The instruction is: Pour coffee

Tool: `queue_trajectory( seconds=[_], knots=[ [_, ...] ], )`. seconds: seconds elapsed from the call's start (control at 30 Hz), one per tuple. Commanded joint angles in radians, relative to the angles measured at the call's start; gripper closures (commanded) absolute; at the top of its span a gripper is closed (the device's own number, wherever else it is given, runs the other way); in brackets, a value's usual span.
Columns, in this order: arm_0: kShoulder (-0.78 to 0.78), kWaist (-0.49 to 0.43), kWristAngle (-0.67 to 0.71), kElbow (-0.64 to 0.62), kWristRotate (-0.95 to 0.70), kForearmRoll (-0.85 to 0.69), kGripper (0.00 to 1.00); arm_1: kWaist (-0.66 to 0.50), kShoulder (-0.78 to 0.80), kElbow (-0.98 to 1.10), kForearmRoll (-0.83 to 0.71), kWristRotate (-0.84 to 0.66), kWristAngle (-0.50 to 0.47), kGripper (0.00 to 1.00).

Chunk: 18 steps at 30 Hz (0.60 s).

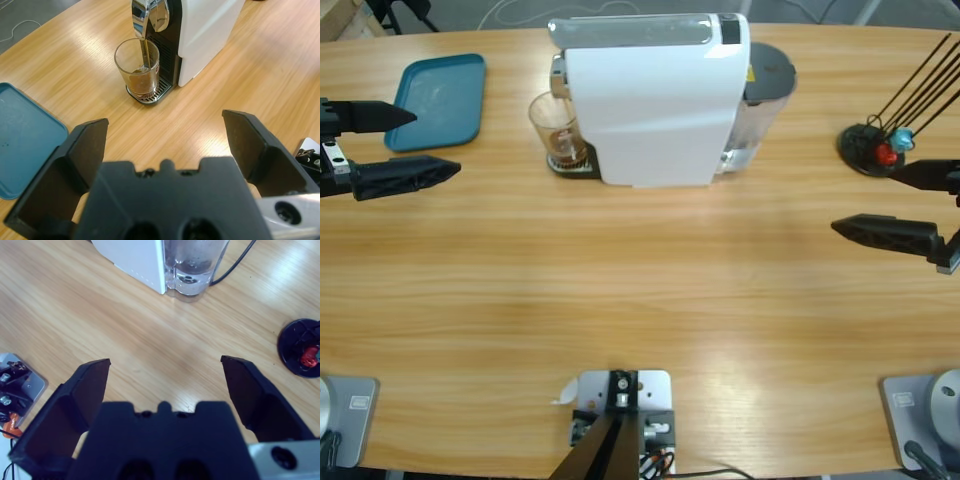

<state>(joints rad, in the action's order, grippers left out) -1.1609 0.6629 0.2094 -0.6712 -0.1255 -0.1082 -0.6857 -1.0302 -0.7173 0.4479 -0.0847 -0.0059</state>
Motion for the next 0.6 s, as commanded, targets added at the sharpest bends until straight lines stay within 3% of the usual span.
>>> queue_trajectory(
  seconds=[0.03, 0.6],
  knots=[
    [0.008, 0.011, -0.002, 0.020, 0.004, -0.001, 0.000, -0.012, 0.012, 0.053, -0.033, -0.029, 0.005, 0.000],
    [0.009, 0.011, 0.004, 0.028, 0.004, -0.004, 0.000, -0.012, -0.006, 0.068, -0.049, -0.062, -0.006, 0.000]
  ],
)
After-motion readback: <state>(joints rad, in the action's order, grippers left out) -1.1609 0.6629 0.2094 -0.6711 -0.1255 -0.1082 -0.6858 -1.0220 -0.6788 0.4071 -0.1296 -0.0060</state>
